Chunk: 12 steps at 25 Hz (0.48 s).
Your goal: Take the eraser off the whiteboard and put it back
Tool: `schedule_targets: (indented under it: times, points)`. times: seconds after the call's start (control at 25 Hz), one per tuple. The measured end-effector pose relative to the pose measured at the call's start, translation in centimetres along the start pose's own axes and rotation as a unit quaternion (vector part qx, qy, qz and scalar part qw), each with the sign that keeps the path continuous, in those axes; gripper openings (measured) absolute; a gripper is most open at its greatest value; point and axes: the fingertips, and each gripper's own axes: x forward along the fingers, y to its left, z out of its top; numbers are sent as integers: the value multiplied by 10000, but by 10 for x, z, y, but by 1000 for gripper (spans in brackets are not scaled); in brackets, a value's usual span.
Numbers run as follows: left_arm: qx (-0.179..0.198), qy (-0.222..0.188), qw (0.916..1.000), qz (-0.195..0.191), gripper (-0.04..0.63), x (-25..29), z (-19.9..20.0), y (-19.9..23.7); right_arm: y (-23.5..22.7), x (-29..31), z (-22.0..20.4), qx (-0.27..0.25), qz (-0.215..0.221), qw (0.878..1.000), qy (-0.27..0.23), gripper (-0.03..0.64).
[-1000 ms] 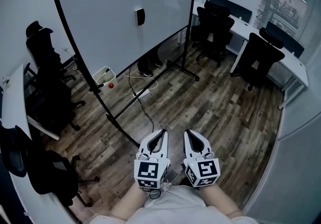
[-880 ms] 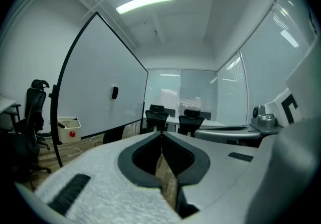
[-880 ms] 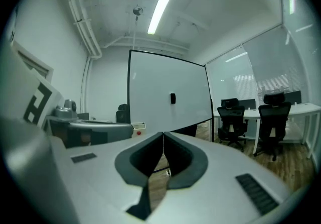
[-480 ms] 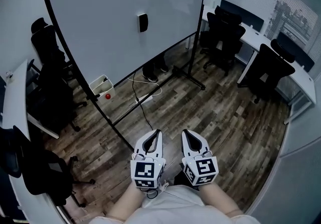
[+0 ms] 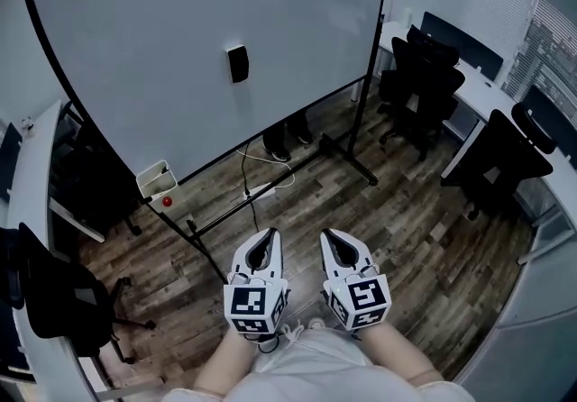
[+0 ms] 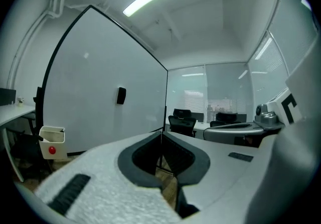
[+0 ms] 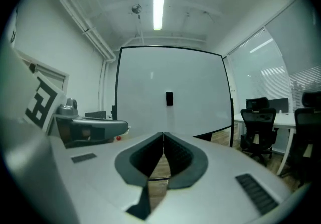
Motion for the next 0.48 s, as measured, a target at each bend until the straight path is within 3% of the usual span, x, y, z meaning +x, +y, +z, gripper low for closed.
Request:
schedule_targets:
  times: [0.48]
  points:
    - [-58, 319, 9989, 350, 17, 102, -9, 18, -73, 78, -13, 256, 347, 9988, 243, 28]
